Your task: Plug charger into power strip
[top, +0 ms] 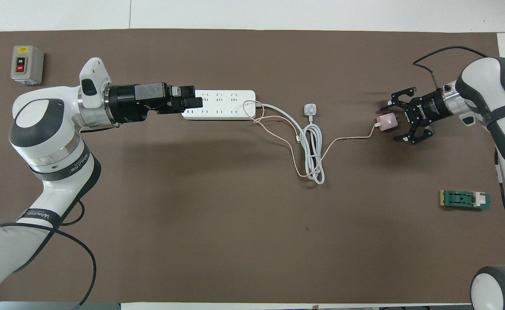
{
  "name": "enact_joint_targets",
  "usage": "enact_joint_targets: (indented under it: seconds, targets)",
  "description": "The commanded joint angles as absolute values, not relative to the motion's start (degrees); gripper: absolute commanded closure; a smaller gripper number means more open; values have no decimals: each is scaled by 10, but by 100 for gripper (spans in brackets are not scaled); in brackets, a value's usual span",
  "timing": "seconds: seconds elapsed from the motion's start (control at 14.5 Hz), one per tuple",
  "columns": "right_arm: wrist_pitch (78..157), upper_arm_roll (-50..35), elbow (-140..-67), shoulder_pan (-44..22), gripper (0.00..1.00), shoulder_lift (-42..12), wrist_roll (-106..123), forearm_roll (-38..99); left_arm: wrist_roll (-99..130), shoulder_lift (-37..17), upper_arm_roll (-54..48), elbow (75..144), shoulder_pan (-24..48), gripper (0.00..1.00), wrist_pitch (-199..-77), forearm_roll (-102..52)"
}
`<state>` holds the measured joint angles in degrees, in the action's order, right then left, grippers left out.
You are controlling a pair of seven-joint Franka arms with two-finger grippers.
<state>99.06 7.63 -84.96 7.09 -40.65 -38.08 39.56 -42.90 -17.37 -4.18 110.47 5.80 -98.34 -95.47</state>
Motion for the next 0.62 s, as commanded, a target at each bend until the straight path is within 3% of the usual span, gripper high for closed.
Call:
enact_joint_targets:
  seconds: [0.0, 0.28, 0.41, 0.55]
  targets:
    - [996, 73, -833, 80, 0, -423, -365, 405, -459, -121, -34, 1195, 62, 0, -973, -973]
    - [1028, 72, -843, 87, 15, -426, -317, 410, -437, -78, -35, 1272, 65, 0, -981, -976]
    - [1027, 72, -843, 88, 51, -425, -316, 410, -406, -74, -36, 1285, 68, 0, -982, -985]
    - [1029, 73, -845, 86, 100, -426, -313, 408, -403, -84, -35, 1281, 78, 0, -996, -1002]
